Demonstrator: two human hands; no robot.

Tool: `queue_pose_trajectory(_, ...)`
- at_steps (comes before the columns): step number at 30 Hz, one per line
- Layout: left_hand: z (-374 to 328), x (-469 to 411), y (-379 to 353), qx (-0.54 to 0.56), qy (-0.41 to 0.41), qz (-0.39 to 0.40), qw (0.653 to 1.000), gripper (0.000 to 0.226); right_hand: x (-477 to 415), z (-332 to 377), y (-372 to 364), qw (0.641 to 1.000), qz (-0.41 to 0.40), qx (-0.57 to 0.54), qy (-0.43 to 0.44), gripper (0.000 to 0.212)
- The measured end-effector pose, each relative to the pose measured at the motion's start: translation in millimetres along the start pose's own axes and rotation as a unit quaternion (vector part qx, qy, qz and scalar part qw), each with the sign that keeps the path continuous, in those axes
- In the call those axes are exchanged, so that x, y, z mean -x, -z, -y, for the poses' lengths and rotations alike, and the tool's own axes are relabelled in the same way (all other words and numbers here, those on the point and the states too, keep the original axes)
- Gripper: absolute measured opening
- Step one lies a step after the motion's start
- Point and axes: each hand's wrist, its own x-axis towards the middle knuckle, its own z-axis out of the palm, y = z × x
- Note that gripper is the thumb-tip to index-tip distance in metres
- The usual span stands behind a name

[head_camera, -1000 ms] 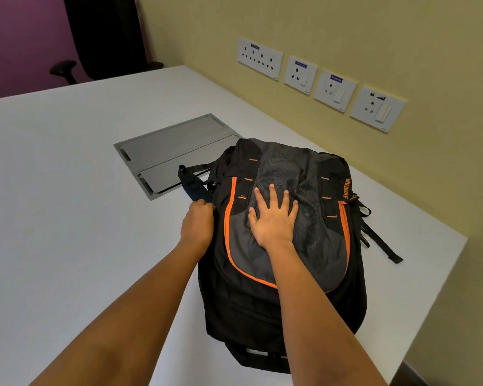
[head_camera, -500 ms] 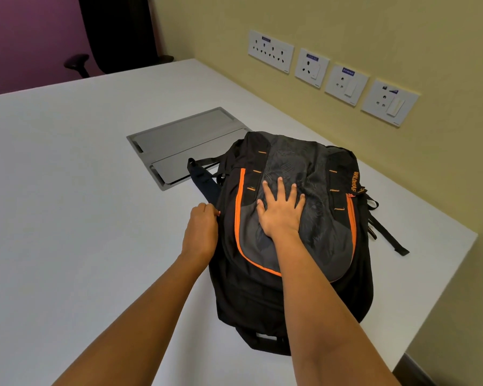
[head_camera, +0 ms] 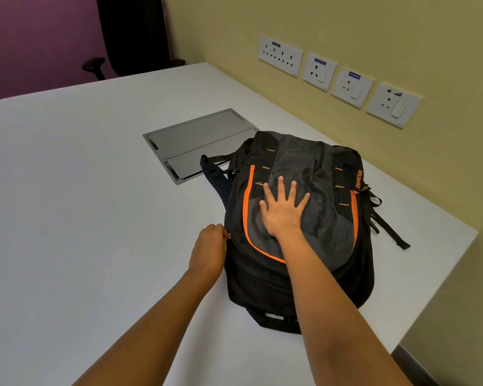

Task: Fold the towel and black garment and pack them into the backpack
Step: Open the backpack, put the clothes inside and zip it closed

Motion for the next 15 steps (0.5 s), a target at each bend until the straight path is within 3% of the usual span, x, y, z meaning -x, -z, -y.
queue_pose_trajectory(5, 0, 9, -3, 0.015, -0.003, -0.009, 1.000, 0.022, 59, 24, -25, 0.998, -0.024, -0.044, 0.030, 0.060)
queue_pose_trajectory(15, -5, 41, -18, 0.055, 0.033, -0.015, 0.998, 0.022, 66, 27, -26, 0.996, 0.077, -0.022, 0.042, 0.052)
